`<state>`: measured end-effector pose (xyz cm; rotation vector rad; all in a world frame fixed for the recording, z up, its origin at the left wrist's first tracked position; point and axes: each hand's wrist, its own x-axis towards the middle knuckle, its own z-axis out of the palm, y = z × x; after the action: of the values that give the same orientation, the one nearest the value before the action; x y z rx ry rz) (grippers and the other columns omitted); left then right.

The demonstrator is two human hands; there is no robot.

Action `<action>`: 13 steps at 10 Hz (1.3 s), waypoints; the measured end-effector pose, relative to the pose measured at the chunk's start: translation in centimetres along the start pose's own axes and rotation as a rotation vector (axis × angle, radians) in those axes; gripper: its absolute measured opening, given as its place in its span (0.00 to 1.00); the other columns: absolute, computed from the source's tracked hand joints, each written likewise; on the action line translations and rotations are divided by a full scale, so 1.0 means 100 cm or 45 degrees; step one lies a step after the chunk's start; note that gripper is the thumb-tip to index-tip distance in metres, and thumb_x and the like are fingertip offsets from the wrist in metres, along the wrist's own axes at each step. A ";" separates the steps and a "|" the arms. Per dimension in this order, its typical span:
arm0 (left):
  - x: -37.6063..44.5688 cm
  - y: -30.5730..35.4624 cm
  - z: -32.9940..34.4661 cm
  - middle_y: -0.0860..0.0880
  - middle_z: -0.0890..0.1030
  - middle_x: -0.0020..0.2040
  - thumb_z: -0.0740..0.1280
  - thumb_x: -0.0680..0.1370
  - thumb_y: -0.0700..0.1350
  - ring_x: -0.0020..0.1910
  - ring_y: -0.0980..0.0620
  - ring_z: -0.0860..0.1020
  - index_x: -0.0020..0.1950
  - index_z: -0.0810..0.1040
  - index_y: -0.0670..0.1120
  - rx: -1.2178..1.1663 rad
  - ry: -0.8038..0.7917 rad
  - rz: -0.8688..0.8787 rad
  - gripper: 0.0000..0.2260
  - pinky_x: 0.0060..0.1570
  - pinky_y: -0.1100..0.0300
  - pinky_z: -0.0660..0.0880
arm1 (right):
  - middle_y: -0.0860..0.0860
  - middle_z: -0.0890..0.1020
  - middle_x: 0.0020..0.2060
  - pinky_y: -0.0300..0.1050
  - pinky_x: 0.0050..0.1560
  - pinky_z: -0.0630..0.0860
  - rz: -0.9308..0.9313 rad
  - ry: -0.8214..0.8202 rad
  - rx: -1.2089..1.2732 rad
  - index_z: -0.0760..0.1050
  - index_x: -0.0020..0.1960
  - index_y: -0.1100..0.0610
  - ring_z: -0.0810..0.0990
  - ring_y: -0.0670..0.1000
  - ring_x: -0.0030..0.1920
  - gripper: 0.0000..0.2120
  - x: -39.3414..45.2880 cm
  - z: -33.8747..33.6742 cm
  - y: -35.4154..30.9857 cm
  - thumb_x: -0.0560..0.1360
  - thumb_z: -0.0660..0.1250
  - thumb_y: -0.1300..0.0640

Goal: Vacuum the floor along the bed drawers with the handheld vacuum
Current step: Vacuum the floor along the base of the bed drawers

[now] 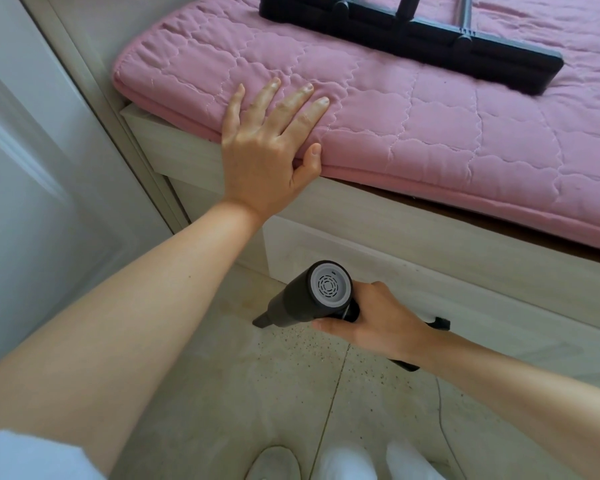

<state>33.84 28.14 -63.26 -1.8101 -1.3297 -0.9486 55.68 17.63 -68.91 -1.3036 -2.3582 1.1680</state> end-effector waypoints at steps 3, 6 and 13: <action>0.000 0.002 -0.002 0.50 0.79 0.69 0.58 0.81 0.52 0.69 0.41 0.75 0.70 0.79 0.50 -0.011 -0.022 -0.019 0.20 0.70 0.35 0.65 | 0.32 0.80 0.40 0.30 0.47 0.74 0.019 -0.081 0.056 0.72 0.48 0.35 0.78 0.34 0.47 0.13 -0.019 -0.009 0.004 0.70 0.74 0.46; -0.001 0.003 -0.002 0.50 0.79 0.69 0.57 0.82 0.52 0.70 0.42 0.75 0.70 0.80 0.50 -0.040 -0.001 -0.038 0.20 0.70 0.35 0.65 | 0.37 0.81 0.41 0.39 0.49 0.78 0.017 -0.060 0.027 0.72 0.48 0.37 0.79 0.37 0.47 0.13 -0.025 -0.012 -0.002 0.69 0.74 0.47; -0.002 0.004 -0.002 0.50 0.78 0.69 0.58 0.82 0.52 0.70 0.42 0.75 0.70 0.79 0.51 -0.055 0.006 -0.061 0.19 0.71 0.36 0.65 | 0.39 0.81 0.49 0.38 0.54 0.77 0.033 -0.219 0.043 0.75 0.57 0.44 0.79 0.39 0.51 0.19 -0.022 -0.018 -0.001 0.69 0.75 0.48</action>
<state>34.16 27.79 -63.38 -1.8139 -1.3649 -1.0138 57.81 16.83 -67.23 -1.2738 -2.4329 1.3729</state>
